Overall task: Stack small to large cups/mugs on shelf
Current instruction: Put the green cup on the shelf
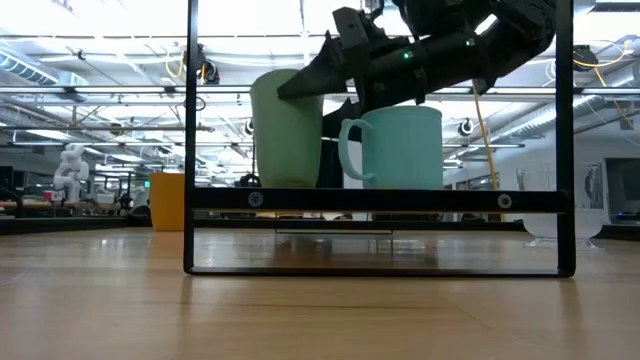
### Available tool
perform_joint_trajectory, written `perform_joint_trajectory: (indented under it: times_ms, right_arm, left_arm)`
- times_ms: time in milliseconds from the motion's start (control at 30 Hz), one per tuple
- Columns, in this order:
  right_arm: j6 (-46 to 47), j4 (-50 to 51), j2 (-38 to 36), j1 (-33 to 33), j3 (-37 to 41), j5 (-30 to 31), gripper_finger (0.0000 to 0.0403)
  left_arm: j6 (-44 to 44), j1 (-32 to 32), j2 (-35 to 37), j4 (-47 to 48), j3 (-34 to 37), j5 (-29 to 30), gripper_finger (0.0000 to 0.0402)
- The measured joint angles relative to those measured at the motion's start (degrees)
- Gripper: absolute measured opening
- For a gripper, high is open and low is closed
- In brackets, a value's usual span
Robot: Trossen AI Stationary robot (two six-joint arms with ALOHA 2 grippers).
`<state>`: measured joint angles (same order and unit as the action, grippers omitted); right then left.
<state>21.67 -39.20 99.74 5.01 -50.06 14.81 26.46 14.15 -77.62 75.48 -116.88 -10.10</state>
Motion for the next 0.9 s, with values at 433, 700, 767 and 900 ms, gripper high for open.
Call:
perform_joint_trajectory:
  times_ms: [433, 700, 767, 900]
  right_arm:
    - [-2.71, -5.51, -0.76, 0.64, 0.00, 0.09, 0.0356]
    - [1.52, -6.52, -0.79, 0.92, -0.02, -0.05, 0.0355]
    - [1.05, -5.96, -0.79, 1.06, -0.02, 0.02, 0.0355]
    - [-1.72, -4.05, -0.79, 1.12, -0.01, -0.06, 0.0355]
  left_arm:
    - [-0.25, 0.02, 0.00, 0.01, 0.00, -0.44, 0.0033]
    - [-0.25, -0.02, 0.00, 1.90, 0.01, -0.57, 0.0033]
    - [-0.25, -0.02, -0.01, 2.02, 0.00, -0.55, 0.0033]
    - [-0.27, -0.02, 0.00, 2.31, 0.00, -0.56, 0.0033]
